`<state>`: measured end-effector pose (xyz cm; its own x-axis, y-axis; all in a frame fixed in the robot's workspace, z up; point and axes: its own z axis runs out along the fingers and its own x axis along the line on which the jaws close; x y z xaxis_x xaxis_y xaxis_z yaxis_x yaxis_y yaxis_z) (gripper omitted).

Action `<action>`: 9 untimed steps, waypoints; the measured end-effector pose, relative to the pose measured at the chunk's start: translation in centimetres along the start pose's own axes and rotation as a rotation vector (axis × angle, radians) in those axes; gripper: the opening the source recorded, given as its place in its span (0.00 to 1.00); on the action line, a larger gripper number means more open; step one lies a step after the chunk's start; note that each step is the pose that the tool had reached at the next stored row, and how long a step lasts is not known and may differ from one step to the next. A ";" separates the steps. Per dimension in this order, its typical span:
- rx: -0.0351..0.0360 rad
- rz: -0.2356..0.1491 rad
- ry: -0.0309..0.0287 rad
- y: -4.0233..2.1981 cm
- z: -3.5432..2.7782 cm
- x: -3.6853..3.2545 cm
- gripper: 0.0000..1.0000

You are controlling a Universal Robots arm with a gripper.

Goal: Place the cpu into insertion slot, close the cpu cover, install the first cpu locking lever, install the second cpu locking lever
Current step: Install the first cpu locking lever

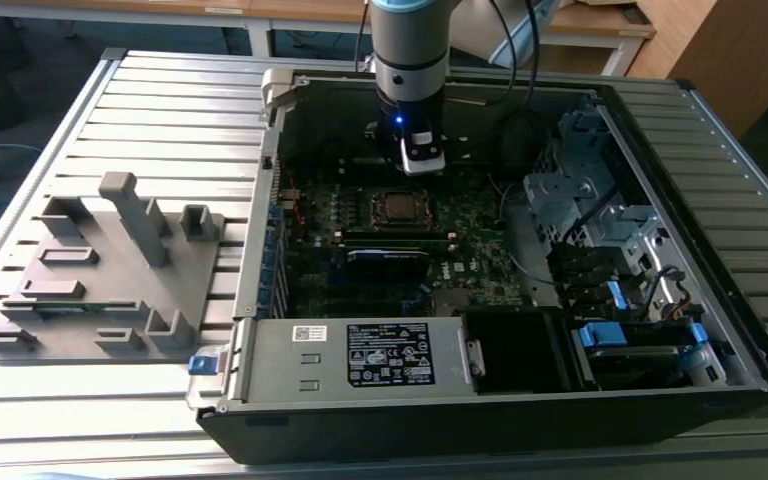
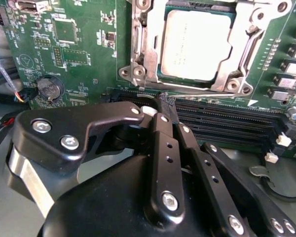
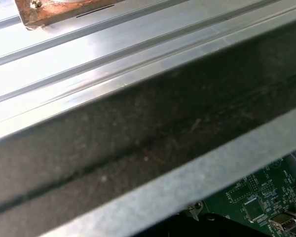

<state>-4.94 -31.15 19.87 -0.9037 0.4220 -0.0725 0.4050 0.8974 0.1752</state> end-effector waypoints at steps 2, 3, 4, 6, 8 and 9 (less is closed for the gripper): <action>0.0004 0.000 -0.0003 0.00 0.00 0.00 0.11; 0.0004 0.000 -0.0004 0.00 0.00 0.00 0.11; 0.0003 0.000 -0.0004 0.00 0.01 0.00 0.11; 0.0004 0.000 -0.0005 0.00 0.01 0.00 0.11; 0.0018 0.000 -0.0012 -0.01 0.01 0.00 0.11; 0.0037 -0.001 -0.0020 -0.02 0.02 -0.01 0.11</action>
<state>-4.94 -31.16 19.85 -0.9036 0.4218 -0.0746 0.4050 0.8981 0.1715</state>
